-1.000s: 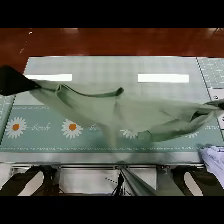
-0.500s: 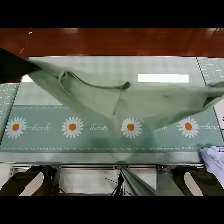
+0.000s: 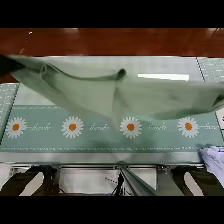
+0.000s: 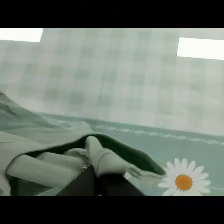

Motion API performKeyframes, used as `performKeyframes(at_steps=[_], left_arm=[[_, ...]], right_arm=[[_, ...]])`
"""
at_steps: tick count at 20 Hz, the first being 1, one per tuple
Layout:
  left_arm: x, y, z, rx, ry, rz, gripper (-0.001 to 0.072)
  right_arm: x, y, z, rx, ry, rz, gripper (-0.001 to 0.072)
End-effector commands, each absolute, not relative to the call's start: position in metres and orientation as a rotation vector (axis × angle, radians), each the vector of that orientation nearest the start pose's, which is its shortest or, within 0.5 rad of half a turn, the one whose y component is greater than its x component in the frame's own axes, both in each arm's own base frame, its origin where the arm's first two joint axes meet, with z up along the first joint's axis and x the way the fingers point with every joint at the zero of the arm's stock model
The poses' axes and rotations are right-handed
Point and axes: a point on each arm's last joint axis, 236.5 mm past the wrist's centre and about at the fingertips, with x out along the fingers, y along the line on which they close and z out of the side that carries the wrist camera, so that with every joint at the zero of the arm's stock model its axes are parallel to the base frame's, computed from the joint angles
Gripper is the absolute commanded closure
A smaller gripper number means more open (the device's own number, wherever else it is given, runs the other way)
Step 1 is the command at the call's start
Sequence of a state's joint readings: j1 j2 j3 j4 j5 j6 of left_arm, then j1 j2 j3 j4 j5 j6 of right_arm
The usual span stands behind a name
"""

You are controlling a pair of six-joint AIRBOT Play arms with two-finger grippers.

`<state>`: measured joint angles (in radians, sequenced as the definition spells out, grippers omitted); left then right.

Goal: Fold the shirts.

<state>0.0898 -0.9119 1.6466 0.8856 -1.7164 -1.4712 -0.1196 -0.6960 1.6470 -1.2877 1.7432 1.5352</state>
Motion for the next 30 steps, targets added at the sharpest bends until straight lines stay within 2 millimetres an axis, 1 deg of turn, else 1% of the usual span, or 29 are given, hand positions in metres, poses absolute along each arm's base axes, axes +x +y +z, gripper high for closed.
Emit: performKeyframes(at_steps=[1, 2, 3, 4, 6, 7, 8, 9, 11, 13, 15, 17, 18, 19, 20, 21, 22, 24, 25, 26, 27, 28, 29, 30], left_arm=[[0.242, -0.128, 0.223, -0.250, 1.147, -0.639, 0.0682], [0.242, -0.133, 0.199, -0.274, 1.199, -0.648, 0.0682], [0.243, -0.137, 0.177, -0.283, 1.233, -0.661, 0.0682], [0.244, -0.141, 0.155, -0.297, 1.263, -0.666, 0.0682], [0.246, -0.143, 0.113, -0.338, 1.328, -0.651, 0.0682], [0.249, -0.143, 0.093, -0.355, 1.351, -0.641, 0.0682], [0.254, -0.142, 0.074, -0.371, 1.366, -0.627, 0.0682], [0.261, -0.141, 0.055, -0.392, 1.379, -0.603, 0.0682], [0.272, -0.139, 0.019, -0.435, 1.421, -0.555, 0.0682], [0.283, -0.139, -0.011, -0.480, 1.477, -0.521, 0.0682], [0.291, -0.146, -0.033, -0.563, 1.524, -0.511, 0.0682], [0.300, -0.158, -0.041, -0.621, 1.534, -0.554, 0.0671], [0.303, -0.161, -0.040, -0.637, 1.536, -0.576, 0.0614], [0.307, -0.160, -0.037, -0.638, 1.534, -0.585, 0.0510], [0.312, -0.156, -0.031, -0.639, 1.521, -0.589, 0.0367], [0.317, -0.150, -0.022, -0.646, 1.509, -0.594, 0.0260], [0.321, -0.140, -0.010, -0.656, 1.497, -0.599, 0.0192], [0.323, -0.115, 0.009, -0.680, 1.476, -0.585, 0.0188], [0.320, -0.102, 0.014, -0.690, 1.469, -0.565, 0.0188], [0.311, -0.092, 0.018, -0.697, 1.480, -0.554, 0.0187], [0.297, -0.088, 0.019, -0.709, 1.506, -0.555, 0.0187], [0.283, -0.087, 0.014, -0.712, 1.536, -0.546, 0.0186], [0.270, -0.089, 0.006, -0.721, 1.561, -0.537, 0.0184], [0.257, -0.096, -0.005, -0.749, 1.586, -0.530, 0.0182]], right_arm=[[0.202, 0.061, 0.264, 0.125, 1.012, 0.295, 0.0686], [0.204, 0.068, 0.244, 0.155, 1.082, 0.330, 0.0686], [0.206, 0.069, 0.220, 0.173, 1.162, 0.339, 0.0686], [0.208, 0.064, 0.195, 0.167, 1.236, 0.337, 0.0686], [0.215, 0.044, 0.141, 0.159, 1.367, 0.252, 0.0686], [0.223, 0.037, 0.117, 0.164, 1.402, 0.215, 0.0686], [0.232, 0.036, 0.100, 0.180, 1.413, 0.204, 0.0685], [0.245, 0.038, 0.085, 0.204, 1.408, 0.205, 0.0685], [0.274, 0.044, 0.068, 0.255, 1.369, 0.211, 0.0685], [0.307, 0.054, 0.060, 0.330, 1.306, 0.232, 0.0685], [0.335, 0.064, 0.052, 0.407, 1.253, 0.245, 0.0685], [0.356, 0.069, 0.046, 0.467, 1.215, 0.246, 0.0685], [0.361, 0.070, 0.044, 0.486, 1.206, 0.247, 0.0685], [0.364, 0.072, 0.043, 0.497, 1.201, 0.249, 0.0685], [0.365, 0.071, 0.043, 0.491, 1.199, 0.250, 0.0685], [0.364, 0.071, 0.043, 0.475, 1.200, 0.263, 0.0685], [0.361, 0.072, 0.042, 0.458, 1.207, 0.275, 0.0685], [0.356, 0.070, 0.039, 0.428, 1.228, 0.282, 0.0685], [0.354, 0.067, 0.037, 0.413, 1.239, 0.276, 0.0685], [0.353, 0.065, 0.036, 0.404, 1.244, 0.272, 0.0685], [0.352, 0.064, 0.035, 0.396, 1.246, 0.268, 0.0685], [0.353, 0.063, 0.035, 0.391, 1.245, 0.267, 0.0685], [0.353, 0.063, 0.035, 0.390, 1.243, 0.266, 0.0685], [0.354, 0.062, 0.035, 0.388, 1.240, 0.263, 0.0685]])
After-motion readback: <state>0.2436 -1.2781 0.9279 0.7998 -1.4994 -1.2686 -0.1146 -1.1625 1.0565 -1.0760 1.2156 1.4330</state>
